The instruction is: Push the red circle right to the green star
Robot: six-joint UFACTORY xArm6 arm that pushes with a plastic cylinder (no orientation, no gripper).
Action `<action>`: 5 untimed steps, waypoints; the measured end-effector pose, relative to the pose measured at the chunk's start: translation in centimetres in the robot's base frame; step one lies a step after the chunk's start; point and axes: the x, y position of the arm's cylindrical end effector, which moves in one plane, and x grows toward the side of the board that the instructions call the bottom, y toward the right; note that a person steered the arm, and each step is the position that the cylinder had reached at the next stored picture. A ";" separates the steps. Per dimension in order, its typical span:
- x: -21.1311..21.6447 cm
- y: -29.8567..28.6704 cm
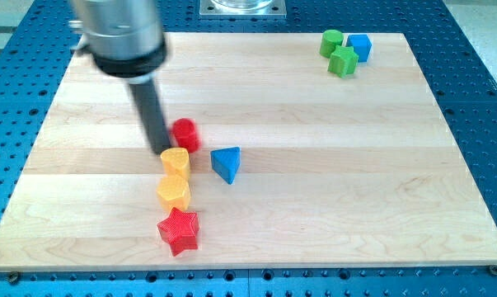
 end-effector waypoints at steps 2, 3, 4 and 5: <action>-7.4 16.6; -7.5 22.4; -3.1 19.8; -5.5 24.5</action>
